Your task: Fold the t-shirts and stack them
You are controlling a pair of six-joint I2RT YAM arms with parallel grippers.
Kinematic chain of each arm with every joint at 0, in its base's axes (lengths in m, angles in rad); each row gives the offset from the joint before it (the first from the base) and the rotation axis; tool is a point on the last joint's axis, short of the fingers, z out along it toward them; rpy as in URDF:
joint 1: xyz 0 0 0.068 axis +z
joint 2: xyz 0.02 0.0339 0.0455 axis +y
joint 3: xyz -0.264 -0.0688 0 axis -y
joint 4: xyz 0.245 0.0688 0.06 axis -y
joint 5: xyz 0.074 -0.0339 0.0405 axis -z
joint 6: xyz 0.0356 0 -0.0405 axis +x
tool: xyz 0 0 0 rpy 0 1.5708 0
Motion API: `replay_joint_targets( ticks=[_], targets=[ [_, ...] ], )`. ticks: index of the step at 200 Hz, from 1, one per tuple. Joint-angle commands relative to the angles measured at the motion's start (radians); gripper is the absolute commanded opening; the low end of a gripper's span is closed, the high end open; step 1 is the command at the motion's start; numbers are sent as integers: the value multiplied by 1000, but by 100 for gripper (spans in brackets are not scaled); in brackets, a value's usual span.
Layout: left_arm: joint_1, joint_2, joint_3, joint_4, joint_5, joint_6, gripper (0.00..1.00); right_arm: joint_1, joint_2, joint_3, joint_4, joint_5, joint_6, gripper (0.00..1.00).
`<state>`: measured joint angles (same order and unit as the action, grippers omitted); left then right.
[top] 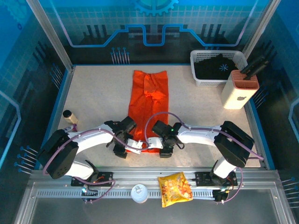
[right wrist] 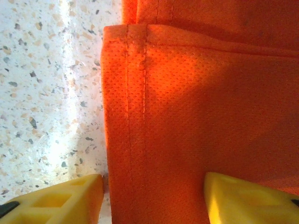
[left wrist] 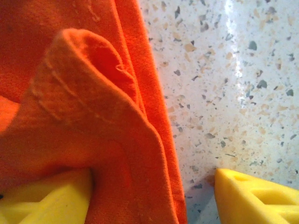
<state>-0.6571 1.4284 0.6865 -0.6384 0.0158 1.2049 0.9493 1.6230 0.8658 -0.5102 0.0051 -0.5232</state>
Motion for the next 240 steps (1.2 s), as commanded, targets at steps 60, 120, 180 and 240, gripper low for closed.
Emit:
replay_joint_targets(
  ticks=[60,120,180,240],
  targets=[
    [11,-17,-28,63,-45,15,57,-41,5,6,63,-37,-4,32],
    [10,-107,-73,104,-46,21,0,-36,-47,6,30,-63,14,18],
    [0,-215,26,-60,-41,-55,0,-20,-165,9,-112,-49,0,0],
    [35,-250,176,-107,-55,-151,0,-92,-310,109,-123,12,9,0]
  ],
)
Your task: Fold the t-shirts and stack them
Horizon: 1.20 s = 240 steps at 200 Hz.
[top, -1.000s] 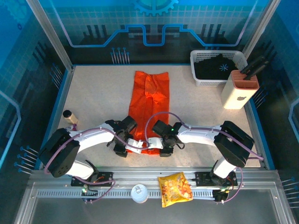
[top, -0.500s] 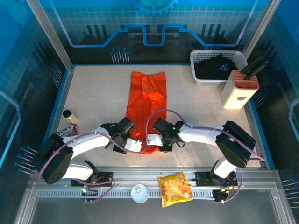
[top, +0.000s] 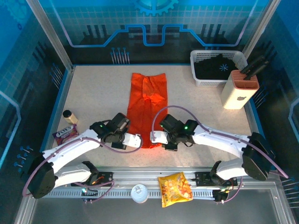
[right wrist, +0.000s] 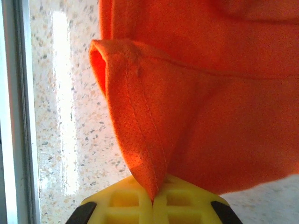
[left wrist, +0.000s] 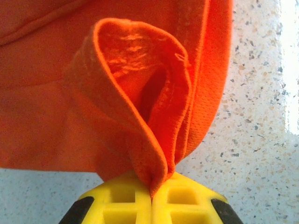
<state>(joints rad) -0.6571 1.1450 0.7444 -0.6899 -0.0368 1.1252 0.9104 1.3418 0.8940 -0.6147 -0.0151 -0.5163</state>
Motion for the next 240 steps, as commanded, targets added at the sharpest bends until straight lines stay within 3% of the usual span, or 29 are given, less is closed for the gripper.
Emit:
replay_joint_targets(
  ticks=[1,56,113,178,240],
  targets=[
    [37,37,124,-56,-3,-72,0,-57,-29,84,-17,35,4,0],
    [142,235,354,50,-6,-36,0,-220,72,326,7,97,10,0],
    [251,461,518,228,-83,62,0,-342,309,498,44,155,7,0],
    [283,693,606,342,-103,63,0,-397,500,544,194,167,68,0],
    [307,804,626,426,-137,53,0,-429,647,629,250,163,71,0]
  ],
)
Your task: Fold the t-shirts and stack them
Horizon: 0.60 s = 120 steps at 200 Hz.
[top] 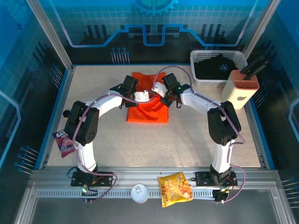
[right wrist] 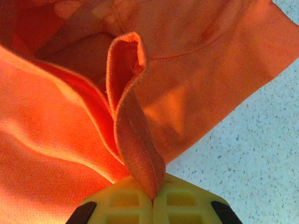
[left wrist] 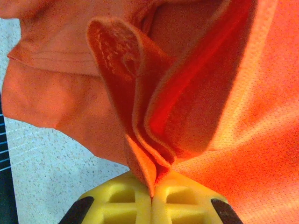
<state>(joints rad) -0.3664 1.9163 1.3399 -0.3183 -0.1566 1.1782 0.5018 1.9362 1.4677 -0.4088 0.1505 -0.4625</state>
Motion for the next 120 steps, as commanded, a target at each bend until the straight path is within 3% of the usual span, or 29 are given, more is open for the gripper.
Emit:
replay_joint_targets(
  ticks=[1,34,48,55,68,87,97,110,120],
  targets=[
    [16,34,30,56,-17,-1,0,-21,55,56,45,-3,18,0],
    [24,78,47,73,-19,-20,1,-35,137,111,36,-9,55,0],
    [26,83,57,66,-8,-43,42,-39,167,141,24,12,99,10],
    [26,78,59,68,3,-55,56,-41,176,153,17,17,123,19],
    [26,59,54,103,12,-73,65,-43,167,152,37,27,152,35],
    [26,13,47,159,1,-83,76,-45,112,121,92,26,170,51],
    [26,-16,46,188,-12,-87,82,-46,78,112,103,22,175,56],
    [26,-64,33,237,-29,-89,98,-48,27,102,106,3,174,59],
    [26,-108,13,278,-36,-94,99,-49,-20,88,111,-17,168,61]
  ],
)
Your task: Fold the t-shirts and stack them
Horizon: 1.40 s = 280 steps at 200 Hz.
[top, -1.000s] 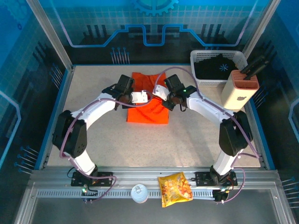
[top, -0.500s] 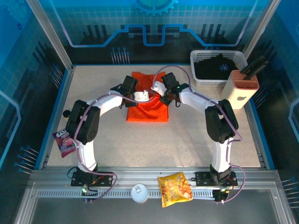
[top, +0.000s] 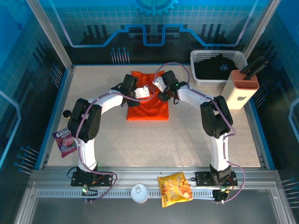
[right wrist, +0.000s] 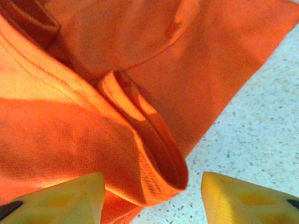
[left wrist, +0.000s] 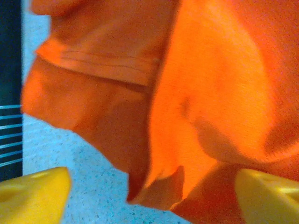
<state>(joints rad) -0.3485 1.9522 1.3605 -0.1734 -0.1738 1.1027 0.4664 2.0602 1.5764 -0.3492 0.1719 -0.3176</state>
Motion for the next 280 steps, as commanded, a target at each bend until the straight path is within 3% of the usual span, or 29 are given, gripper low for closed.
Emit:
replay_joint_targets(
  ticks=[1,29,51,83,109,142,177,280],
  targets=[
    [8,-149,-10,136,-19,-19,99,-14,-149,-23,51,-40,22,61],
    [9,-308,-111,223,9,-26,99,-14,-301,-111,78,-106,-22,65],
    [11,-449,-220,243,97,-5,99,-14,-442,-201,82,-180,-96,69],
    [7,-632,-353,54,287,95,99,-9,-585,-289,-31,-281,-250,76],
    [-17,-684,-457,-48,270,200,99,25,-615,-347,-155,-276,-406,76],
    [-61,-661,-564,-32,214,278,98,85,-558,-391,-258,-256,-506,77],
    [-86,-577,-566,-13,203,308,94,142,-435,-393,-270,-193,-545,77],
    [-81,-332,-487,49,153,323,90,117,-162,-280,-218,-189,-543,74]
  ],
)
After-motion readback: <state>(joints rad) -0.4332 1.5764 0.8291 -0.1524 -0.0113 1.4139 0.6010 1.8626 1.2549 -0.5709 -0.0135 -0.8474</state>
